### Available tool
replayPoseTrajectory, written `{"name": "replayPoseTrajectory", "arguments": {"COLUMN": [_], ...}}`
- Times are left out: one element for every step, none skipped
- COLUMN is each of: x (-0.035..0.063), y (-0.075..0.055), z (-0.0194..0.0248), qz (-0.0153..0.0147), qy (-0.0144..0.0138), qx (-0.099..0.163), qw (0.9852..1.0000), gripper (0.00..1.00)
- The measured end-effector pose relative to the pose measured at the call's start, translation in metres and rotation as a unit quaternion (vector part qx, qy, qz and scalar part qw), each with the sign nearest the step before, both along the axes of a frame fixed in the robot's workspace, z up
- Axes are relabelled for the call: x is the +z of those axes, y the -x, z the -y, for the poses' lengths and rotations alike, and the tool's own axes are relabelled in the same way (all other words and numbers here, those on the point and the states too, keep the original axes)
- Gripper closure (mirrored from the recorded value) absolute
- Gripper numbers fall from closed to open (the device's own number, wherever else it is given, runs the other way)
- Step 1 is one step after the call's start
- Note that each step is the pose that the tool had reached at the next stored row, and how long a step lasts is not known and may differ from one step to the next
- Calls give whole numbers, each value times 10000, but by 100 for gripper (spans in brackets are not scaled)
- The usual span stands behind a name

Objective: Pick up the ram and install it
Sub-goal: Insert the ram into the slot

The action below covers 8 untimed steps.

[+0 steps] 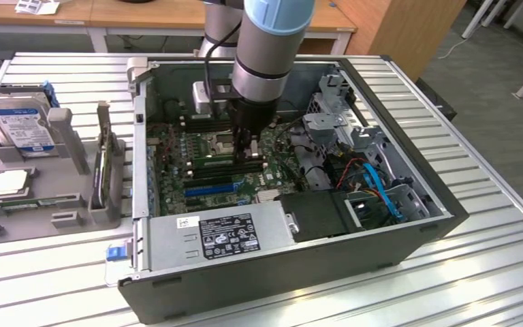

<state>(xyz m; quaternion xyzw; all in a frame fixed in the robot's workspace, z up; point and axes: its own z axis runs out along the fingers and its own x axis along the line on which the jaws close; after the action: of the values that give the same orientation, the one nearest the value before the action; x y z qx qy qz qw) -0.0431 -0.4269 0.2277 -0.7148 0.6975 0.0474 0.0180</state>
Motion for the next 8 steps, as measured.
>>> {"name": "replayPoseTrajectory", "arguments": {"x": [-6, -23, -40, -57, -72, -74, -74, -74], "y": [0, 0, 0, -1, -1, 0, 0, 0], "z": [0, 0, 0, 0, 0, 0, 0, 0], "qz": [1, 2, 4, 5, 6, 6, 6, 6], "qy": [-1, -2, -1, 0, -1, -1, 0, 0], "qx": [0, 0, 1, 1, 1, 1, 0, 0], "qw": [10000, 10000, 10000, 10000, 10000, 10000, 10000, 10000], "gripper": [86, 86, 86, 86, 86, 86, 86, 86]}}
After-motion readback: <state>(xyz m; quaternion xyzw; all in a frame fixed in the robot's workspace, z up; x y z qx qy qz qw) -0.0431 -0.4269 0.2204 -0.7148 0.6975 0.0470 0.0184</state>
